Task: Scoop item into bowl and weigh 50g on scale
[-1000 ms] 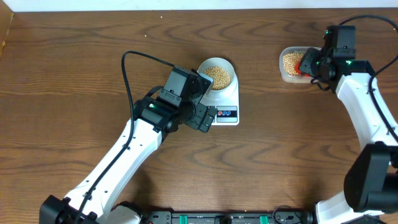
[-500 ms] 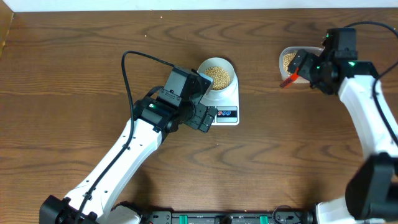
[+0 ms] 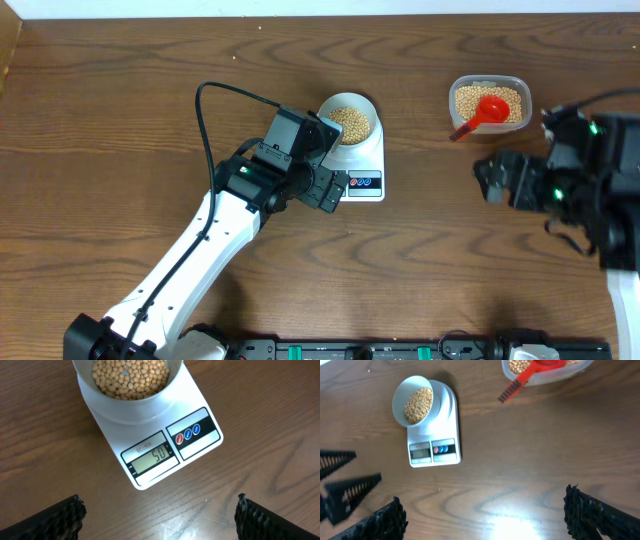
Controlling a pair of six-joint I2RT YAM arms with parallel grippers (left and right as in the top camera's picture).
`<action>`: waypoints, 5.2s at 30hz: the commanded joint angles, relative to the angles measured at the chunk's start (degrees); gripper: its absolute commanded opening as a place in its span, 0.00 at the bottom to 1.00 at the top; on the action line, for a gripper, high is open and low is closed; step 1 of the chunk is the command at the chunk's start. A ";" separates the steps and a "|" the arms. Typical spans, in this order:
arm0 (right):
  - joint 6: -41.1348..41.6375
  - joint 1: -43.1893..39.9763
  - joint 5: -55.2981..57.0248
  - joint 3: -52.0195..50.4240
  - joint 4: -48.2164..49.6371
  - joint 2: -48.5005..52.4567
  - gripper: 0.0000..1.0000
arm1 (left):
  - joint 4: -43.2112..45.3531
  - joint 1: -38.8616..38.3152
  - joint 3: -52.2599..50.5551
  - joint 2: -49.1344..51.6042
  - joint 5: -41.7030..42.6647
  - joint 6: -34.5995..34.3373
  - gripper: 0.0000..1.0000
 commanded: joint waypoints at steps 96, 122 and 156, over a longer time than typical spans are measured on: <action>-15.89 -2.45 8.15 -75.71 65.57 -59.47 0.99 | 21.70 24.87 -36.13 -64.13 -3.61 0.57 0.98; -15.89 -2.45 8.15 -75.71 65.57 -59.47 0.99 | 32.20 26.29 -60.11 -81.15 -8.85 0.61 0.98; -15.89 -2.45 8.15 -75.71 65.57 -59.47 0.99 | 32.65 26.34 -63.78 -80.98 -8.37 -0.50 0.98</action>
